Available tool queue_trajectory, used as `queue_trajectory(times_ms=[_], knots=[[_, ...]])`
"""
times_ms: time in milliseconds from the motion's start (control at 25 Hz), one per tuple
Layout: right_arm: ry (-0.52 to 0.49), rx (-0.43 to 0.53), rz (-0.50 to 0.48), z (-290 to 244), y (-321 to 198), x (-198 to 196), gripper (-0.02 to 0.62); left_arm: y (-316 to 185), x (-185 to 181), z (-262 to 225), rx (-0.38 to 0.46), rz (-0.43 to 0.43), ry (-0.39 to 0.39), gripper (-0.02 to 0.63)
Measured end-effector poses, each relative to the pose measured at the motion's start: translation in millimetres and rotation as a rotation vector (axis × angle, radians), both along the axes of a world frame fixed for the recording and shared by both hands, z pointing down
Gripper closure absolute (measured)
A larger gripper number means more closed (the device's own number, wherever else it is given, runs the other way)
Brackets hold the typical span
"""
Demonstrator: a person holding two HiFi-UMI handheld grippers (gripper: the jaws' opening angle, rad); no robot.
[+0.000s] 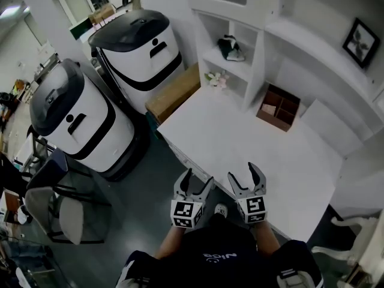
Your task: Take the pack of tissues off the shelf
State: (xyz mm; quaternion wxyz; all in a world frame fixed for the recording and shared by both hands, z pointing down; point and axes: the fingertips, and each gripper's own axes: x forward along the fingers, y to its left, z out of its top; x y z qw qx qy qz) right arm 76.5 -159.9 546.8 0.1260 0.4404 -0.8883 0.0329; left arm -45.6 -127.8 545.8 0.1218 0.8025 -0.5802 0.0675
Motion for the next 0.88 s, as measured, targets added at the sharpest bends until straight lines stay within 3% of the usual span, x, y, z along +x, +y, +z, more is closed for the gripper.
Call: queue_trajectory(times_ms=[320, 680, 880], knots=[[0.036, -0.003, -0.055, -4, -58, 7, 0.299, -58, 3, 3, 0.0, -0.061, -0.001, 0.267], [-0.039, 0.017, 0.002, -42, -93, 1, 0.301, -91, 3, -12, 0.004, -0.014, -0.002, 0.267], [-0.061, 0.076, 0.033, -76, -116, -11, 0.304, -112, -12, -19, 0.007, 0.014, 0.0, 0.267]])
